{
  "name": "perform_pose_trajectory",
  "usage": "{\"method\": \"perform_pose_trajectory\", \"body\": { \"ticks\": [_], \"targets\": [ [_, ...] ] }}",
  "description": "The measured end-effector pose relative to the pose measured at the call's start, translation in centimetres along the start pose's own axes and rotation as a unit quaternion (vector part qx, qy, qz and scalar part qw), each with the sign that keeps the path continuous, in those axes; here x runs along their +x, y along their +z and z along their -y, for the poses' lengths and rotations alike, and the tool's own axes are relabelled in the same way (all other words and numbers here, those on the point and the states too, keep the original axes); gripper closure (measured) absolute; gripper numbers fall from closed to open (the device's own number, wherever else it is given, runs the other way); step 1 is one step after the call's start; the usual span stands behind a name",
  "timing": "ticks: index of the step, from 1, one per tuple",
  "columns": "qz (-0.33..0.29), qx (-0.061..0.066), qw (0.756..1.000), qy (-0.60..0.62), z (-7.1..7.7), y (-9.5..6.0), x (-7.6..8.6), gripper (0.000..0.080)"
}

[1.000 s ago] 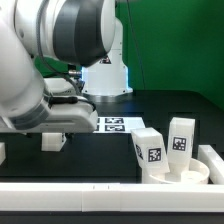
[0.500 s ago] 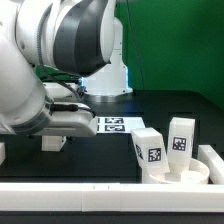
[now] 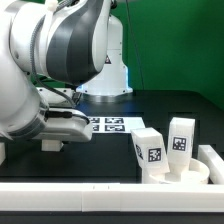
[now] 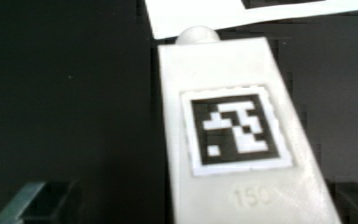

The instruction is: Assemble stool

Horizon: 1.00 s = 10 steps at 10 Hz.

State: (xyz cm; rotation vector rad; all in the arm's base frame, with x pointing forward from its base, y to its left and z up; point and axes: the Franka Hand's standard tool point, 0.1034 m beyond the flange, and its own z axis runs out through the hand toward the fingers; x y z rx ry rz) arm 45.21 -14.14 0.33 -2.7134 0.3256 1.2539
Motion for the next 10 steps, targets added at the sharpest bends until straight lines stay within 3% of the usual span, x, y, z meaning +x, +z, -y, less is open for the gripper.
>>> {"method": "perform_pose_trajectory", "body": {
  "ticks": [1, 2, 3, 4, 6, 7, 10],
  "targets": [
    [-0.004, -0.003, 1.000, -0.003, 0.3, 0.0, 0.1, 0.0198],
    [-0.004, -0.004, 1.000, -0.003, 0.4, 0.0, 0.1, 0.0373],
    [-0.005, -0.004, 1.000, -0.005, 0.5, -0.1, 0.2, 0.0373],
    [-0.007, -0.005, 1.000, -0.006, 0.5, -0.2, 0.2, 0.0463],
    [-0.010, -0.005, 1.000, -0.008, 0.5, -0.4, 0.3, 0.0463],
    [-0.016, -0.005, 1.000, -0.015, 0.9, -1.3, 0.0, 0.0463],
    [-0.027, -0.008, 0.999, -0.040, 4.0, -6.3, -2.8, 0.0462]
  ]
}}
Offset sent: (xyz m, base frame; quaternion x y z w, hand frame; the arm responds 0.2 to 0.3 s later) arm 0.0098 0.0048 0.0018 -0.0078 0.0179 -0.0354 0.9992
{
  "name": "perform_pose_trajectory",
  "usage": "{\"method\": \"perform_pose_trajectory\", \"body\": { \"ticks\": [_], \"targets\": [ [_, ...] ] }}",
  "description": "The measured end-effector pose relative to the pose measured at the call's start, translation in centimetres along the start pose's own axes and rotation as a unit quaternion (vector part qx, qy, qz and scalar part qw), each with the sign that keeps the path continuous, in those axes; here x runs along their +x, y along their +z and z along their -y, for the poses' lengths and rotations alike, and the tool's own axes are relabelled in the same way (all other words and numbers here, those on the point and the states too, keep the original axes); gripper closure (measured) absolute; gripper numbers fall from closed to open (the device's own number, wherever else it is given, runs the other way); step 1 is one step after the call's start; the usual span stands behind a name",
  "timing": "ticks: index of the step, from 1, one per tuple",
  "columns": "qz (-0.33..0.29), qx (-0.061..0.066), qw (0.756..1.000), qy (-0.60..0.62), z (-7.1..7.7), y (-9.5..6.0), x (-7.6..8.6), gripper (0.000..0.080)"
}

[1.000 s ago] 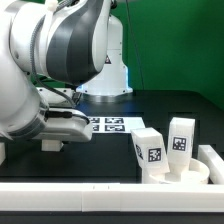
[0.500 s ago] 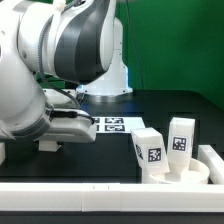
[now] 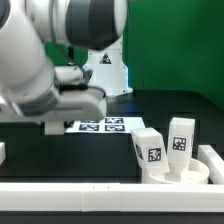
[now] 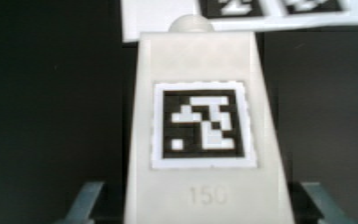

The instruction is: Assemble stool

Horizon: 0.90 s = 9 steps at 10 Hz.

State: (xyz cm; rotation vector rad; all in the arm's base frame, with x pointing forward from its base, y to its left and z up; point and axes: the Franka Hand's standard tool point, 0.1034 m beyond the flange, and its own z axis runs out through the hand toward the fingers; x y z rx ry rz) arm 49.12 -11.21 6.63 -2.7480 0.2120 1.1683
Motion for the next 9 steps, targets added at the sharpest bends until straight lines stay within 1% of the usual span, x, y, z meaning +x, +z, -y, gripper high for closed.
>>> {"method": "perform_pose_trajectory", "body": {
  "ticks": [1, 2, 4, 5, 6, 7, 8, 9],
  "targets": [
    [-0.015, -0.005, 1.000, -0.010, 1.6, -1.8, -0.6, 0.0462],
    [-0.027, -0.015, 0.999, -0.024, 2.6, -2.7, -0.8, 0.0462],
    [-0.024, -0.013, 0.999, -0.020, 2.1, -2.2, -0.5, 0.0462],
    [-0.037, -0.015, 0.999, -0.021, 2.1, -2.5, -0.2, 0.0462],
    [-0.036, -0.015, 0.999, -0.020, 2.1, -2.4, -0.2, 0.0462],
    [-0.064, -0.012, 0.998, -0.019, 2.1, -2.9, 0.8, 0.0462],
    [-0.105, -0.009, 0.994, -0.021, 2.6, -3.9, 1.1, 0.0462],
    [-0.124, -0.008, 0.992, -0.019, 3.2, -4.5, 0.6, 0.0462]
  ]
}}
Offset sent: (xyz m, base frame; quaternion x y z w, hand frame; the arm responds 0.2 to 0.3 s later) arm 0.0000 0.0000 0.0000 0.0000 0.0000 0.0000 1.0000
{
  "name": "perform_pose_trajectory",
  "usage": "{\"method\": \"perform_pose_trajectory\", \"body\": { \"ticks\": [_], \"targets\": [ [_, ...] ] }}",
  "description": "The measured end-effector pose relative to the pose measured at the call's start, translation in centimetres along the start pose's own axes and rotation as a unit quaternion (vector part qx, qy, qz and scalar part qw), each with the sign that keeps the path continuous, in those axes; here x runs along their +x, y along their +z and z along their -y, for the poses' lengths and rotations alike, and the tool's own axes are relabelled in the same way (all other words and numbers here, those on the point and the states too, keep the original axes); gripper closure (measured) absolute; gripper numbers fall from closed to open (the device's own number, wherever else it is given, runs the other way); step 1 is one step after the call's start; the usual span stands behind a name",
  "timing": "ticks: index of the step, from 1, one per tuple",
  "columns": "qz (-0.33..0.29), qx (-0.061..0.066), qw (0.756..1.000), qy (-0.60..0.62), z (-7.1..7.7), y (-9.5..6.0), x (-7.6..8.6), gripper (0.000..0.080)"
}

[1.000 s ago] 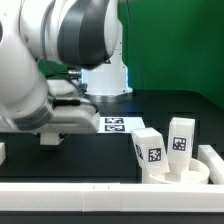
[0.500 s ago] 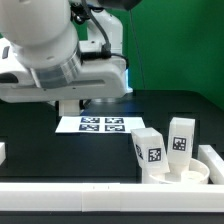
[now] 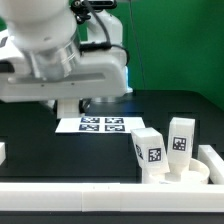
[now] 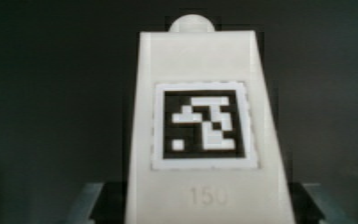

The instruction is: Assemble stool

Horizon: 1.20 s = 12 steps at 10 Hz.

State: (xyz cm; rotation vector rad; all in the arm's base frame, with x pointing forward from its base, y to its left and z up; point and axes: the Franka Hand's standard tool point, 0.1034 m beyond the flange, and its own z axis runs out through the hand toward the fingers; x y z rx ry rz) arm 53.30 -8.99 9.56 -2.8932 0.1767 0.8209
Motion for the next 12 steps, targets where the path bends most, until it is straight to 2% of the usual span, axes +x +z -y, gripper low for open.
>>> {"method": "perform_pose_trajectory", "body": {
  "ticks": [2, 3, 7, 9, 10, 11, 12],
  "targets": [
    [-0.038, -0.004, 0.999, 0.003, 1.2, -2.1, 0.0, 0.0462],
    [-0.076, -0.009, 0.997, 0.002, 1.0, -2.4, 0.8, 0.0462],
    [-0.201, -0.026, 0.979, 0.005, 0.4, -3.0, 1.6, 0.0462],
    [-0.275, -0.036, 0.961, -0.003, 1.1, -4.3, 2.3, 0.0462],
    [-0.306, -0.036, 0.951, -0.005, 1.6, -5.0, 2.4, 0.0462],
    [-0.362, -0.029, 0.932, 0.002, 1.8, -5.7, 2.3, 0.0462],
    [-0.389, -0.038, 0.921, 0.003, 1.3, -5.3, 2.1, 0.0462]
  ]
}}
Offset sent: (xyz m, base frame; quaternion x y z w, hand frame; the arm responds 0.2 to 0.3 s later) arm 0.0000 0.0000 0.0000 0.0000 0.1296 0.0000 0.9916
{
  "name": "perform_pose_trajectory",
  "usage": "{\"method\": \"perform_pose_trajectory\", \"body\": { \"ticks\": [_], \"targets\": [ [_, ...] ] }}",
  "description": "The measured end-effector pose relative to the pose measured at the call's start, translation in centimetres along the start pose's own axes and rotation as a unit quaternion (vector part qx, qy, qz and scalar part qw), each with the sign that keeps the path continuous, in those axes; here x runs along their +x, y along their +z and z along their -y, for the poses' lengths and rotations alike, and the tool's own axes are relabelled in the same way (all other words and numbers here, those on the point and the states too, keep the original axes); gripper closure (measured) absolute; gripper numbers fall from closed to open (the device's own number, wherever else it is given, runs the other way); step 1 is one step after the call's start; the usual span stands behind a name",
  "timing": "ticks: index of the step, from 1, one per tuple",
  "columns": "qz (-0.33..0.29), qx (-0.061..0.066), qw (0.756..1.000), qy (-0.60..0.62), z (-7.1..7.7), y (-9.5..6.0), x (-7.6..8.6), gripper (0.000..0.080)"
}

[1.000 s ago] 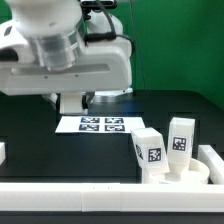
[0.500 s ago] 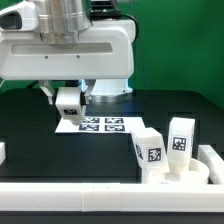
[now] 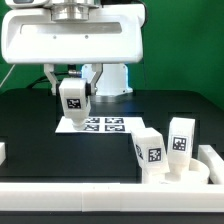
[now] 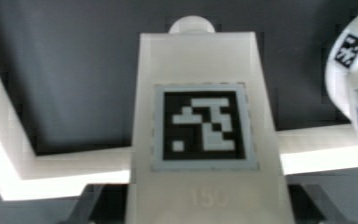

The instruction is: Assemble stool

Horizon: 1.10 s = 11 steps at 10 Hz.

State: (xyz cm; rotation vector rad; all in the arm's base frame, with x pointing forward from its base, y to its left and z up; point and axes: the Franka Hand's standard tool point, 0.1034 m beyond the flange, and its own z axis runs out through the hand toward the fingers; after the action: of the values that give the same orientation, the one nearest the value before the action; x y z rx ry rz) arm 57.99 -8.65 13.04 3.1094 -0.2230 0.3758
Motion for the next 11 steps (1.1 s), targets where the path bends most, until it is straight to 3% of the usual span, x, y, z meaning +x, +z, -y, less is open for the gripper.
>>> {"method": "perform_pose_trajectory", "body": {
  "ticks": [2, 3, 5, 8, 11],
  "targets": [
    [-0.063, -0.022, 0.998, -0.002, -0.7, -0.2, 0.4, 0.0462],
    [-0.051, -0.013, 0.999, 0.006, 0.2, -0.1, -0.2, 0.0462],
    [-0.058, 0.008, 0.998, 0.024, 4.1, -1.6, 1.2, 0.0461],
    [-0.065, 0.029, 0.995, 0.064, 8.6, -2.8, 2.8, 0.0461],
    [-0.064, 0.029, 0.996, 0.059, 8.6, -2.7, 2.8, 0.0461]
  ]
}}
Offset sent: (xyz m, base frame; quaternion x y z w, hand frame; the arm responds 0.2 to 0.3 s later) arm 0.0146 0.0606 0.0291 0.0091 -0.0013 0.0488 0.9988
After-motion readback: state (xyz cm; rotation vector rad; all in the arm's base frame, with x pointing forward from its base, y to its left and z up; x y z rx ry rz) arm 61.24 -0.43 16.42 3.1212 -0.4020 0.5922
